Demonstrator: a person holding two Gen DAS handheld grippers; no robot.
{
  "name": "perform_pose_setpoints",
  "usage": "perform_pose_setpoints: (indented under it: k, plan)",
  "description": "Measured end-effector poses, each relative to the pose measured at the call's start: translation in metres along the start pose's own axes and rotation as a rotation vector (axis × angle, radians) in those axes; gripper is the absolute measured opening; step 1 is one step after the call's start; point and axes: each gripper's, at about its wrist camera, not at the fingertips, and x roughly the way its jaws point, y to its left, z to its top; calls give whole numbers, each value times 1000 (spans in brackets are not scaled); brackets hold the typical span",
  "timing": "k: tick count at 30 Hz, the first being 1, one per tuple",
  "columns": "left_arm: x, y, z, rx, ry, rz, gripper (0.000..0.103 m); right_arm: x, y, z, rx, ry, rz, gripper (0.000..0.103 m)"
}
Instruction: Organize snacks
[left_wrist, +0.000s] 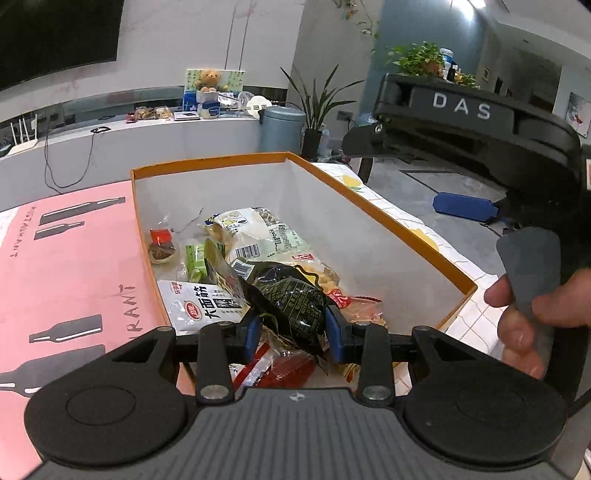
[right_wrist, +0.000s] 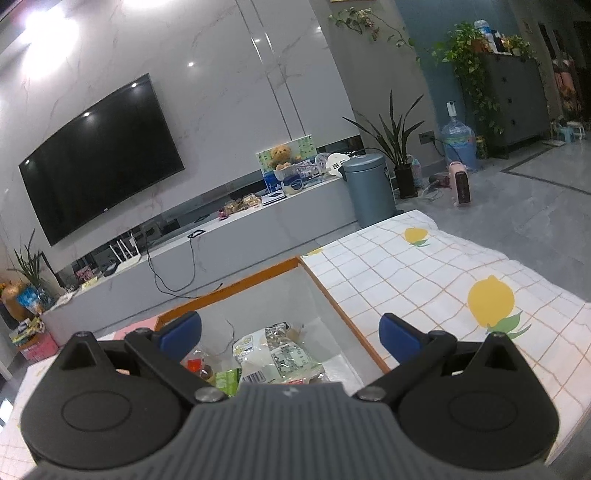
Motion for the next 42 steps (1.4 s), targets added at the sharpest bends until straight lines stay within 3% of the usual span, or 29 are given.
perform_pose_setpoints:
  k: [3, 6, 7, 12, 20, 22, 25, 32, 35, 37, 39, 42]
  plan:
    - [-1, -3, 0, 5, -12, 9, 42, 1, -1, -1, 9, 4, 5, 100]
    - [1, -4, 1, 8, -10, -2, 65, 1, 0, 0, 3, 5, 3, 100]
    - [1, -3, 2, 2, -13, -4, 67, 1, 0, 0, 3, 5, 2, 100]
    - [-4, 3, 4, -39, -34, -45, 74, 1, -1, 0, 6, 5, 4, 100]
    - [-23, -2, 6, 11, -44, -63, 83, -3, 1, -2, -10, 22, 16, 100]
    - [-36, -6, 6, 31, -65, -44, 90, -9, 2, -2, 15, 40, 68, 100]
    - [-58, -13, 5, 71, -92, 8, 92, -26, 7, -7, -46, 30, 140, 100]
    - [-100, -17, -3, 42, -56, 208, 95, -78, 13, -18, -78, 92, 11, 100]
    - [-114, -16, -7, -4, -5, 230, 95, -106, 12, -30, -60, 94, -94, 100]
    - [-124, -17, -12, -41, 8, 241, 95, -118, 14, -38, -75, 144, -172, 100]
    - [-136, -19, -17, -63, 5, 265, 95, -129, 16, -48, -130, 214, -191, 100]
    - [-150, -24, -20, -90, 11, 309, 95, -149, 21, -61, -187, 240, -203, 100]
